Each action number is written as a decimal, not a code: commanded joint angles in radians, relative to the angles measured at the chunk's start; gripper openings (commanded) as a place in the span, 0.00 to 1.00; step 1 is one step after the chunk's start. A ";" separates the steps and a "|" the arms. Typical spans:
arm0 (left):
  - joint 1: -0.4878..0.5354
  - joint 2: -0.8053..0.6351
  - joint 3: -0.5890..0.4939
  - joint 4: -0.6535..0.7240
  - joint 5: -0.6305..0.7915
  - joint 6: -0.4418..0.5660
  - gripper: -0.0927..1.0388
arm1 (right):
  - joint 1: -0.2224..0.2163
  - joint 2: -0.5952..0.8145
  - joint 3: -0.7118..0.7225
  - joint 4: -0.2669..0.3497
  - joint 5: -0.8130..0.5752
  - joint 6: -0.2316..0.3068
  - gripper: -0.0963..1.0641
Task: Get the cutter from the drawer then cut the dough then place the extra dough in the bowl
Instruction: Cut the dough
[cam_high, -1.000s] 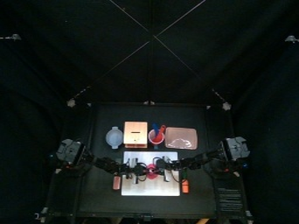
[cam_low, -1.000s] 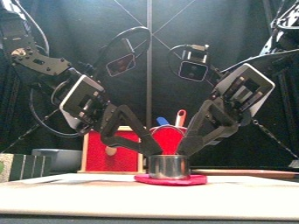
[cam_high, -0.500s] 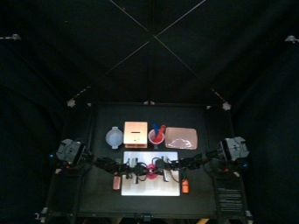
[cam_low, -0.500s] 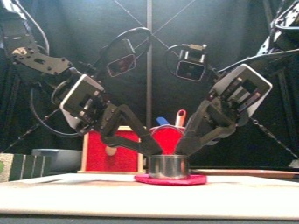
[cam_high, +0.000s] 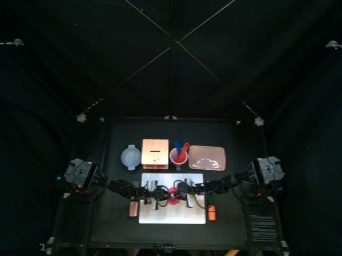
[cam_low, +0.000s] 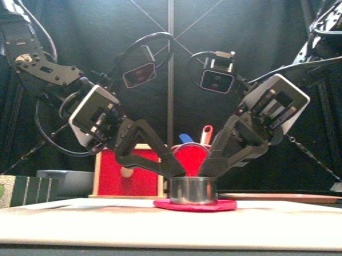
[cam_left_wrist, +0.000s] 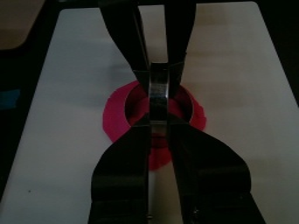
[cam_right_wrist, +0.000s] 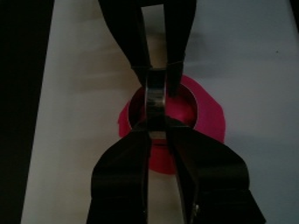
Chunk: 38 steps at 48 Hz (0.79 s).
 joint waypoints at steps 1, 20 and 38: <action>-0.002 0.064 0.055 -0.014 0.098 -0.005 0.53 | -0.032 0.031 0.008 0.003 0.015 0.005 0.52; 0.000 0.067 0.057 -0.014 0.098 -0.005 0.53 | -0.031 0.023 0.025 0.003 0.014 0.006 0.52; 0.000 0.067 0.055 -0.014 0.100 -0.003 0.53 | -0.028 0.023 0.026 0.003 0.014 0.012 0.52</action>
